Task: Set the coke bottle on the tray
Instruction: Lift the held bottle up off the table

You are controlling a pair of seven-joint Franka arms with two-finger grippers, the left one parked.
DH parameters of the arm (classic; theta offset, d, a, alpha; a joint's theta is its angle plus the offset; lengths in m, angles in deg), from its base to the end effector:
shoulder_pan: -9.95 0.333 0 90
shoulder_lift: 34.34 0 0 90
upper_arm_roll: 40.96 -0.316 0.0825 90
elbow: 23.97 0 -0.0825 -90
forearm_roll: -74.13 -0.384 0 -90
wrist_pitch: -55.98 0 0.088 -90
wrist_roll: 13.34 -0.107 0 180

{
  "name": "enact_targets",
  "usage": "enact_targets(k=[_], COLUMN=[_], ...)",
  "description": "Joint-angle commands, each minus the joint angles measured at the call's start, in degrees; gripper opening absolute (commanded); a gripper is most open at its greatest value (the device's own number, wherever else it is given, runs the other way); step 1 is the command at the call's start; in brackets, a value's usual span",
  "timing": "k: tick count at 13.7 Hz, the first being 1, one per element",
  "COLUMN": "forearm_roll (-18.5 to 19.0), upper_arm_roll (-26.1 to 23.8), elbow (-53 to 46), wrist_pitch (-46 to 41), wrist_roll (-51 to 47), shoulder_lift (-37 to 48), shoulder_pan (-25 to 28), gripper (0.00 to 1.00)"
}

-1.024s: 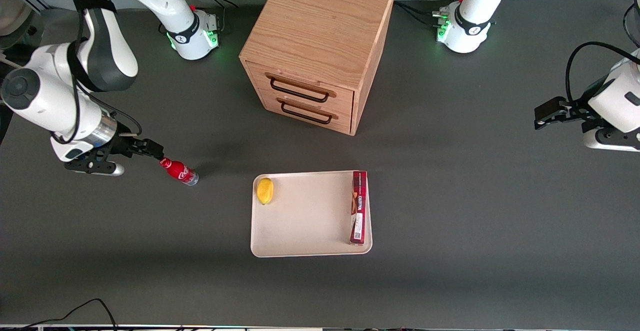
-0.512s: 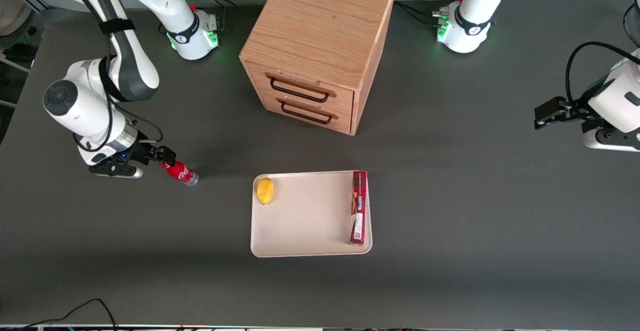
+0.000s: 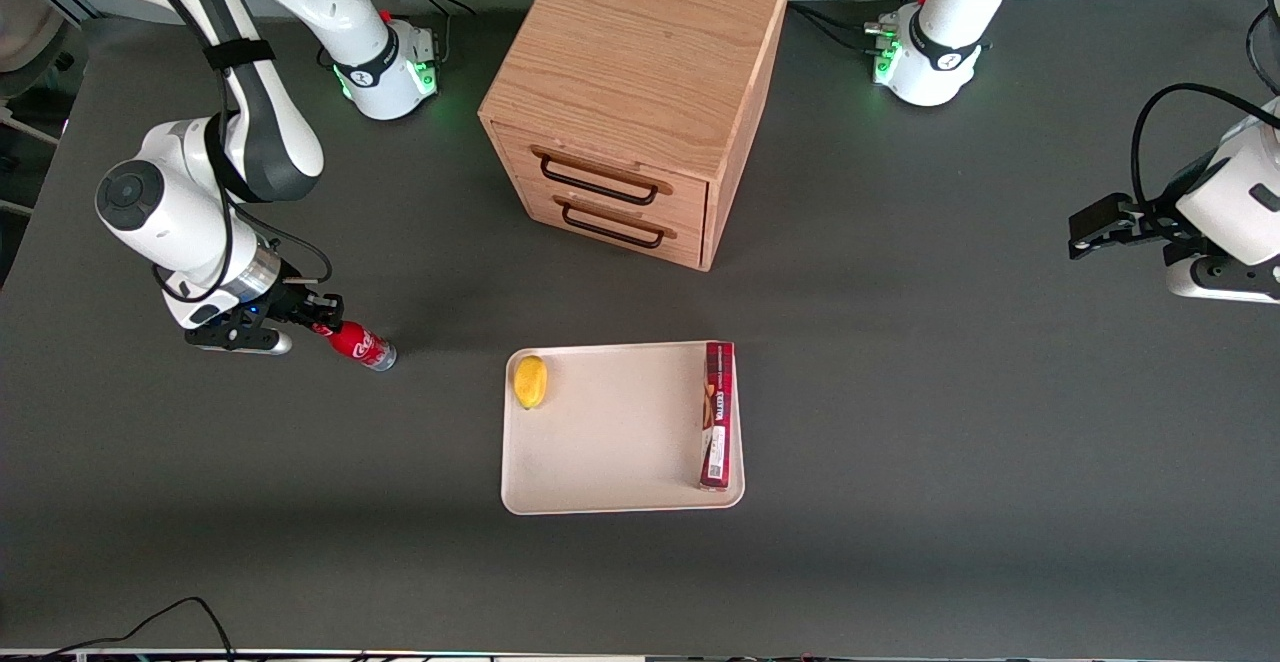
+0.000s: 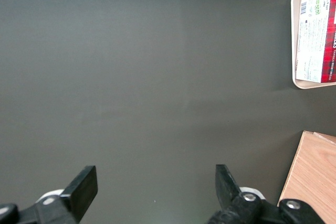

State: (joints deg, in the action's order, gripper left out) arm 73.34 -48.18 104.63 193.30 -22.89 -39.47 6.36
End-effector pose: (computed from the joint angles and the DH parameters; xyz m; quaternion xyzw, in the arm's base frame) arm 0.5384 0.0340 0.3336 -0.9978 0.0569 -0.0302 0.0140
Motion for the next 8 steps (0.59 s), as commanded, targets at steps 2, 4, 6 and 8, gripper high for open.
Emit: enact_targets(k=[2,4,6,8], forearm_roll=[0.71,0.18,0.01,0.0], upper_arm_roll=[-0.25,-0.25,-0.16,-0.16], elbow=[-6.75,-13.52,-22.29,-31.44], wrist_pitch=[-13.77,-23.19,-35.39,-46.65], wrist_roll=[0.94,0.33,0.85,0.85], shoulder_lift=[4.68,6.09,6.27,6.01], shoulder_pan=[-0.89,-0.89,-0.97,-1.06], gripper=[0.0,0.0,0.0,0.0])
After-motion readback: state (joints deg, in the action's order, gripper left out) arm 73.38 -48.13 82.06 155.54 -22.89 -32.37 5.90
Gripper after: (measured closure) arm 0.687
